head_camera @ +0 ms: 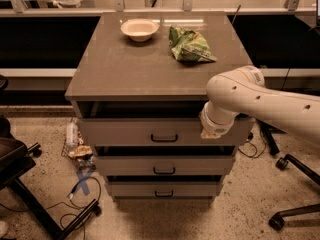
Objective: Open top drawer
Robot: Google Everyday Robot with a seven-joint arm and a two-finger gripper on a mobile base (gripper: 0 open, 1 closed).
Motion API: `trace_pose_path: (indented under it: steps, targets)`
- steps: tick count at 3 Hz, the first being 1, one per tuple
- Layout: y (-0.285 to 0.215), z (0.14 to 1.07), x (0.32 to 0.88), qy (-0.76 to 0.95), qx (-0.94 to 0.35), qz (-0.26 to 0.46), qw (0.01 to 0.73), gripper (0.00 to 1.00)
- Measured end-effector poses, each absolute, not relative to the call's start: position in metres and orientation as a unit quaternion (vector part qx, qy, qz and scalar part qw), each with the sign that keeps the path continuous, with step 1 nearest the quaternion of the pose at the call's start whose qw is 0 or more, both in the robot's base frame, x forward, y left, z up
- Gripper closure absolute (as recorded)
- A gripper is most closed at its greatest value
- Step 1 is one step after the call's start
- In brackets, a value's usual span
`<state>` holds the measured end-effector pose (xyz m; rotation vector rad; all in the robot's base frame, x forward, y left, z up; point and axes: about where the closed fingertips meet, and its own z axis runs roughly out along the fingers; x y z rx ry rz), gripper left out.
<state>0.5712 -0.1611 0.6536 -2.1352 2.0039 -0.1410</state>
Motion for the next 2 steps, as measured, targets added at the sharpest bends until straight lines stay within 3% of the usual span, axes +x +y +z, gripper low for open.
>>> trace_pose_path:
  steps: [1, 2]
  targets:
    - [-0.1611, 0.6537, 0.5712, 0.680, -0.724, -0.048, 0.105, 1.00]
    - [-0.1610, 0.6535, 0.5710, 0.680, -0.724, -0.048, 0.105, 0.77]
